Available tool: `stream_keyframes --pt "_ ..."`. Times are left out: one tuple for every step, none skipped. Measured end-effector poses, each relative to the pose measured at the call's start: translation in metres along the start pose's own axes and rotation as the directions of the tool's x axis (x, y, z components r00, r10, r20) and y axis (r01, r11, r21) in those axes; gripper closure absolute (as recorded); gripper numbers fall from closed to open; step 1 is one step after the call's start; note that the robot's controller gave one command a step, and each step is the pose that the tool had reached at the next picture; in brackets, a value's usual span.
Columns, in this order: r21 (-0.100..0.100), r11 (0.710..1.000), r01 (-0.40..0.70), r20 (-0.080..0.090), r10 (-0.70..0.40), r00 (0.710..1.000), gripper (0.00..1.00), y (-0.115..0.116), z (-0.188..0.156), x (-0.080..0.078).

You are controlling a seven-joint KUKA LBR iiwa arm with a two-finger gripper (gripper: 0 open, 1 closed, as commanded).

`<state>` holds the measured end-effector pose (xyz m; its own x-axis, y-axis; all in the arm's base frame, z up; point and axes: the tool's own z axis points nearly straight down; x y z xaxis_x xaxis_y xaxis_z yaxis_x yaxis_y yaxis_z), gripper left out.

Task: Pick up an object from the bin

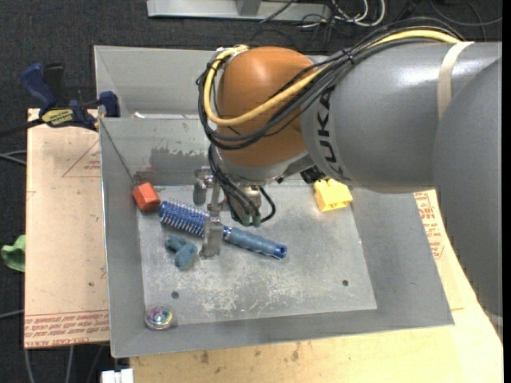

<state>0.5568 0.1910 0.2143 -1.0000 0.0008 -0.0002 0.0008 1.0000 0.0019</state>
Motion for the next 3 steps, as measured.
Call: stream_keyframes --pt "0.002 0.992 0.127 -0.002 -0.127 0.992 0.00 -0.029 0.148 -0.054" --pt "0.000 0.992 0.128 0.000 -0.128 0.992 1.00 -0.027 0.145 -0.054" --pt "0.000 0.982 0.188 0.011 -0.188 0.982 1.00 -0.008 -0.093 -0.056"
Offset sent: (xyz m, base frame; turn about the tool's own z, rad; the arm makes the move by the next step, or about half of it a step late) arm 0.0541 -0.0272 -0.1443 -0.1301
